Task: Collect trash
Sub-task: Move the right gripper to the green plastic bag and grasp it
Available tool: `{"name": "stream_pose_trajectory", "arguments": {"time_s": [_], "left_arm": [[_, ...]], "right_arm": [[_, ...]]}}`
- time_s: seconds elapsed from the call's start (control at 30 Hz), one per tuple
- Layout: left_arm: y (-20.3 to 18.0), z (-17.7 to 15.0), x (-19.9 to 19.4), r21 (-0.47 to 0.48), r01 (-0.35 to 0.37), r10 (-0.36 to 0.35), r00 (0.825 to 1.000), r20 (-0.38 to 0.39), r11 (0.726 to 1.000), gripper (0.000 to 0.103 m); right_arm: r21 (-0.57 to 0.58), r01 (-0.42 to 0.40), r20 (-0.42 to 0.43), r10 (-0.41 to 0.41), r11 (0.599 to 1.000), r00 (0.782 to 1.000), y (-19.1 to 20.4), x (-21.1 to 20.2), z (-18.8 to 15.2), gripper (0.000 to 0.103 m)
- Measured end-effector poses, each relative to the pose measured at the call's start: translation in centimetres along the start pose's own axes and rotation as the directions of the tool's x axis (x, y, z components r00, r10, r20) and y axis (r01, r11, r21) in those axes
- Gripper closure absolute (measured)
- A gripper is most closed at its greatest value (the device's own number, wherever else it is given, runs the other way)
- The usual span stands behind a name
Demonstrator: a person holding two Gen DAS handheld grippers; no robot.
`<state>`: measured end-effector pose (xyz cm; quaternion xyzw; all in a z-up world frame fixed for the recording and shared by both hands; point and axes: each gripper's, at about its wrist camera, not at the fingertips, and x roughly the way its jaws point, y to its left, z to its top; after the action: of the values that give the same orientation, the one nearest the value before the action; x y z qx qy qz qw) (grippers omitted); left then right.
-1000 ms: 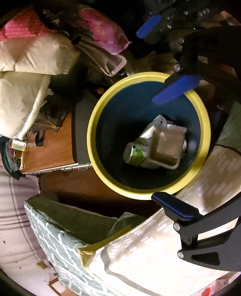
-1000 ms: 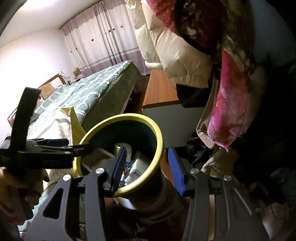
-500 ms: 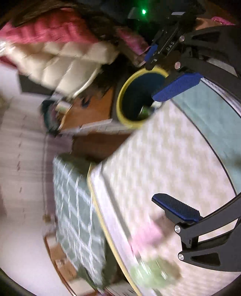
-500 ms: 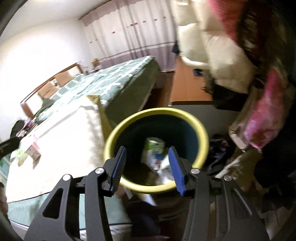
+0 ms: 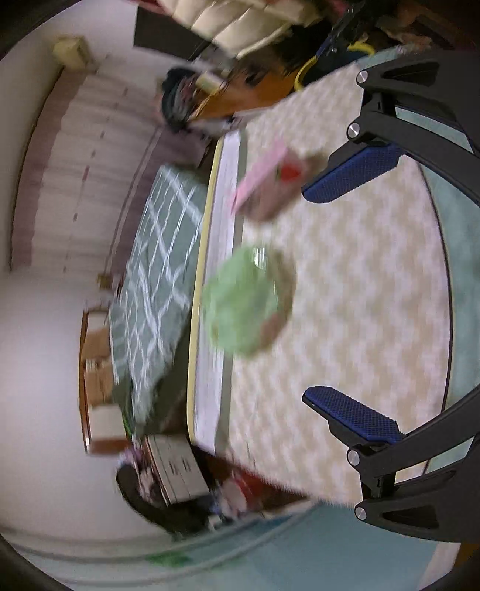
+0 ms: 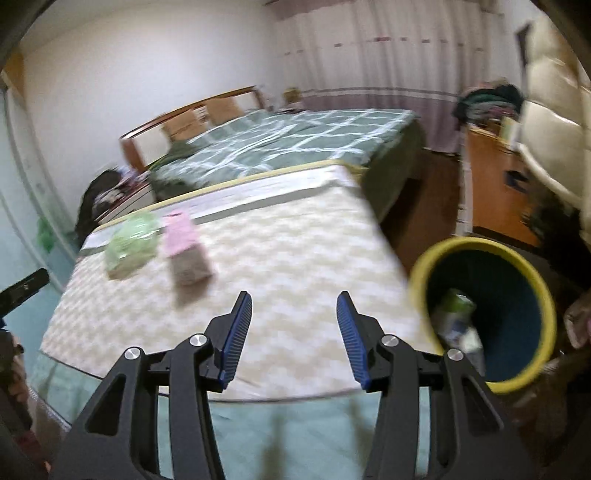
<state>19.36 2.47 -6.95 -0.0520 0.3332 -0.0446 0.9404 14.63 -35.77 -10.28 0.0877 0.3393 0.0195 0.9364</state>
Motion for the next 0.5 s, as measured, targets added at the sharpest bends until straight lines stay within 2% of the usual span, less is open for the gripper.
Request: {"name": "stream_pose_trajectory", "arguments": {"time_s": [0.1,0.27,0.43,0.5], "left_arm": [[3.3,-0.2,-0.1,-0.037,-0.062,0.063,0.998,0.012,0.997,0.005],[7.5,-0.5,-0.5,-0.089,-0.116,0.118,0.993,0.017,0.989,0.005],[8.2,-0.8,-1.0,-0.1,-0.141,0.143,0.99,0.014,0.985,0.005],[8.6,-0.8,-1.0,-0.105,-0.154,0.156,0.988,0.015,0.982,0.005]], "right_arm": [[-0.062,-0.049,-0.018,0.048,0.997,0.999,4.3,1.6,1.2,0.057],[-0.152,-0.139,-0.067,0.13,0.979,0.989,11.1,5.0,3.2,0.057],[-0.213,-0.219,-0.121,0.197,0.952,0.973,17.0,8.5,4.2,0.056],[-0.234,-0.227,-0.129,0.202,0.945,0.971,18.6,9.8,4.6,0.051]]}}
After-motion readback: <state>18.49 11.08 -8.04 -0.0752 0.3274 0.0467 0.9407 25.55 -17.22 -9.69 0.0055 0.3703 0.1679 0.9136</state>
